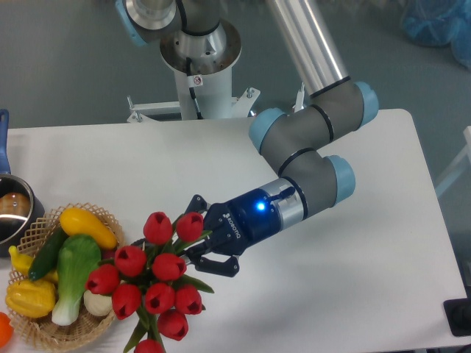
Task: Insert the flowers into the vase
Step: 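Lower the tulip stems into the black vase opening, then open the gripper to release the tulip stems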
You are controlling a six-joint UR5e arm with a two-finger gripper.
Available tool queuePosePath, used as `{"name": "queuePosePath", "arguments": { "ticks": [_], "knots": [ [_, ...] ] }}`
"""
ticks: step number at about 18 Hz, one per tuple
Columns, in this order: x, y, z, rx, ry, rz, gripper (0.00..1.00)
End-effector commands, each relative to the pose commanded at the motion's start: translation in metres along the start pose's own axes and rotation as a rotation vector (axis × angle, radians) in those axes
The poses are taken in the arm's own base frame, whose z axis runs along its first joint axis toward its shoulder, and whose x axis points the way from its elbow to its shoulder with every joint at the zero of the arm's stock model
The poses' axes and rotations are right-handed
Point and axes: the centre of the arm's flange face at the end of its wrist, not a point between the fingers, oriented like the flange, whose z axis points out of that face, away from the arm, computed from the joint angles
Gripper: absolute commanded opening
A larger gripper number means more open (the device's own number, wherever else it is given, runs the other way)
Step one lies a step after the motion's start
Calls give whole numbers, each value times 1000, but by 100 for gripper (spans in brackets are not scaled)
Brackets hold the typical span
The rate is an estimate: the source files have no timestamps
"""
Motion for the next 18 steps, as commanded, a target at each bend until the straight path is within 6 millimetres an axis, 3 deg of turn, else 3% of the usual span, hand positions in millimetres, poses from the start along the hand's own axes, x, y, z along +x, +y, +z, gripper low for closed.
{"name": "queuePosePath", "arguments": {
  "ticks": [12,15,18],
  "knots": [
    [14,31,-5,-9,-12,16,4],
    [29,59,-7,-44,-18,45,5],
    [35,70,-10,-47,-21,52,8]
  ]
}}
